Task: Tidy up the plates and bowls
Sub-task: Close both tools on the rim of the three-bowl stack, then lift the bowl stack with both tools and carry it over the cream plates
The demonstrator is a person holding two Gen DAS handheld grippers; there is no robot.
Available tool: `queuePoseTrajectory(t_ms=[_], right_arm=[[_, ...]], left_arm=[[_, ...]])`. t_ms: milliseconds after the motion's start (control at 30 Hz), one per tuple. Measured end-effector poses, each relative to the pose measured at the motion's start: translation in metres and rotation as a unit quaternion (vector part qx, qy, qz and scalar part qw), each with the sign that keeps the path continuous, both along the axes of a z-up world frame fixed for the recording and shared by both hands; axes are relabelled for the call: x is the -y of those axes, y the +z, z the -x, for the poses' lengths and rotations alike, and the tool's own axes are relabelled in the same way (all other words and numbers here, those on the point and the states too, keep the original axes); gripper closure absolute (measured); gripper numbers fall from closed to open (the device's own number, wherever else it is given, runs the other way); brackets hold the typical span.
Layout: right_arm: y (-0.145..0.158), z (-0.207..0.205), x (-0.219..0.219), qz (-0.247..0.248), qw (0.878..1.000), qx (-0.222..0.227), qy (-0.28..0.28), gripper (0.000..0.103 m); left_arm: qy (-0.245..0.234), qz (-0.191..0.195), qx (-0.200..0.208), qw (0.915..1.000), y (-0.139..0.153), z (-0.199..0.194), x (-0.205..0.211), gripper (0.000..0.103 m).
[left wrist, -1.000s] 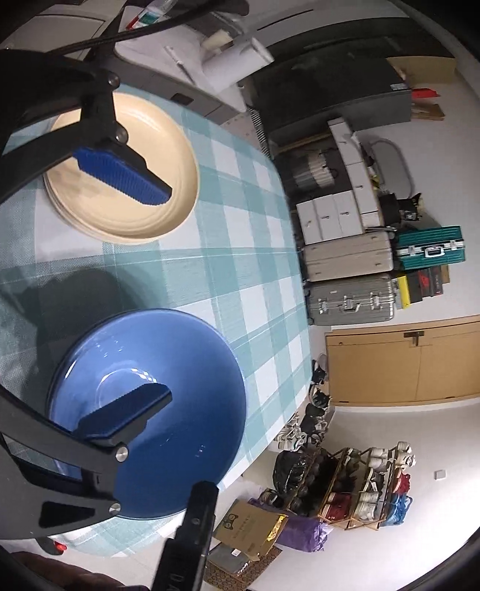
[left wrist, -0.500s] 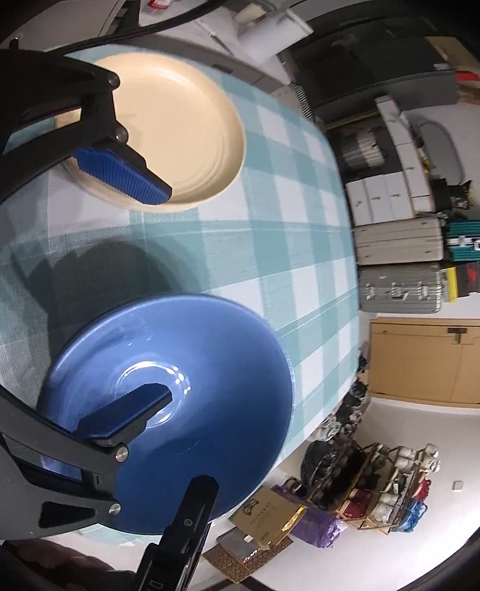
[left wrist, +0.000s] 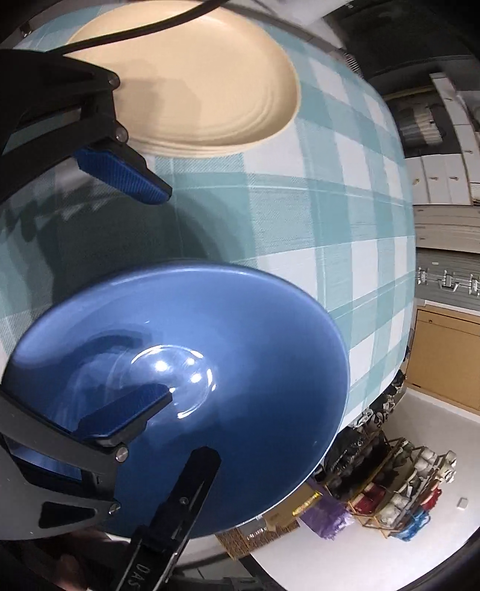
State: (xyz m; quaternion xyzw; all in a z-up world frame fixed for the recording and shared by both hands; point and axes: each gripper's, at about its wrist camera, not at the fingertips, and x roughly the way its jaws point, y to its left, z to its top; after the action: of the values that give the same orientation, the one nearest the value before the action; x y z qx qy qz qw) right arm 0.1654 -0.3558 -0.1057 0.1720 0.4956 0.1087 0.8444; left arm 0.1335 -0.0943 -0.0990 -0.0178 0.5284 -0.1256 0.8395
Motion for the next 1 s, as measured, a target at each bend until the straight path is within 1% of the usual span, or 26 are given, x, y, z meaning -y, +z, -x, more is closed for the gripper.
queuePoseTrajectory(t_ms=[67, 167, 300, 433, 533, 567, 633, 667, 700, 733, 767, 800, 833, 933, 1000], right_arm=[[-0.003, -0.003, 0.001, -0.008, 1.0, -0.007, 0.0, 0.023], [-0.008, -0.008, 0.001, -0.015, 1.0, -0.017, 0.004, 0.023], [-0.011, -0.012, -0.003, -0.023, 0.999, -0.022, 0.011, 0.023], [-0.012, -0.014, -0.003, -0.033, 0.999, -0.023, 0.013, 0.023], [-0.013, -0.014, -0.004, -0.041, 0.999, -0.022, 0.016, 0.028], [-0.013, -0.014, -0.005, -0.043, 0.999, -0.023, 0.019, 0.03], [-0.014, -0.015, -0.007, -0.044, 0.999, -0.024, 0.022, 0.032], [-0.014, -0.015, -0.008, -0.044, 0.998, -0.025, 0.024, 0.033], [-0.015, -0.015, -0.01, -0.045, 0.998, -0.026, 0.025, 0.033], [-0.015, -0.015, -0.01, -0.045, 0.998, -0.027, 0.027, 0.034], [-0.016, -0.015, -0.013, -0.047, 0.998, -0.029, 0.03, 0.04], [-0.017, -0.016, -0.015, -0.049, 0.998, -0.03, 0.033, 0.047], [-0.017, -0.016, -0.017, -0.051, 0.997, -0.032, 0.037, 0.05], [-0.017, -0.014, -0.023, -0.035, 0.998, -0.032, 0.038, 0.051], [-0.016, -0.013, -0.023, -0.029, 0.999, -0.03, 0.035, 0.056]], left_arm=[[-0.006, -0.004, -0.002, 1.0, 0.0, 0.001, 0.003, 0.004], [-0.008, 0.007, -0.011, 0.9999, -0.002, -0.002, 0.004, 0.004], [-0.01, 0.028, -0.024, 0.9993, -0.006, -0.006, 0.003, 0.004], [-0.014, 0.04, -0.032, 0.9986, -0.008, -0.009, 0.004, 0.005], [-0.018, 0.049, -0.036, 0.998, -0.009, -0.011, 0.005, 0.006], [-0.018, 0.05, -0.037, 0.9979, -0.01, -0.011, 0.005, 0.008], [-0.024, 0.055, -0.037, 0.9976, -0.009, -0.01, 0.006, 0.016], [-0.027, 0.056, -0.037, 0.9974, -0.009, -0.009, 0.007, 0.026], [-0.032, 0.055, -0.034, 0.9974, -0.009, -0.008, 0.009, 0.034], [-0.034, 0.057, -0.033, 0.9973, -0.008, -0.008, 0.01, 0.038], [-0.037, 0.061, -0.034, 0.9968, -0.008, -0.008, 0.01, 0.047], [-0.037, 0.066, -0.037, 0.9964, -0.009, -0.008, 0.009, 0.052], [-0.036, 0.067, -0.039, 0.9963, -0.009, -0.009, 0.009, 0.053], [-0.035, 0.064, -0.039, 0.9966, -0.009, -0.009, 0.009, 0.055], [-0.034, 0.061, -0.039, 0.9968, -0.009, -0.009, 0.009, 0.056]])
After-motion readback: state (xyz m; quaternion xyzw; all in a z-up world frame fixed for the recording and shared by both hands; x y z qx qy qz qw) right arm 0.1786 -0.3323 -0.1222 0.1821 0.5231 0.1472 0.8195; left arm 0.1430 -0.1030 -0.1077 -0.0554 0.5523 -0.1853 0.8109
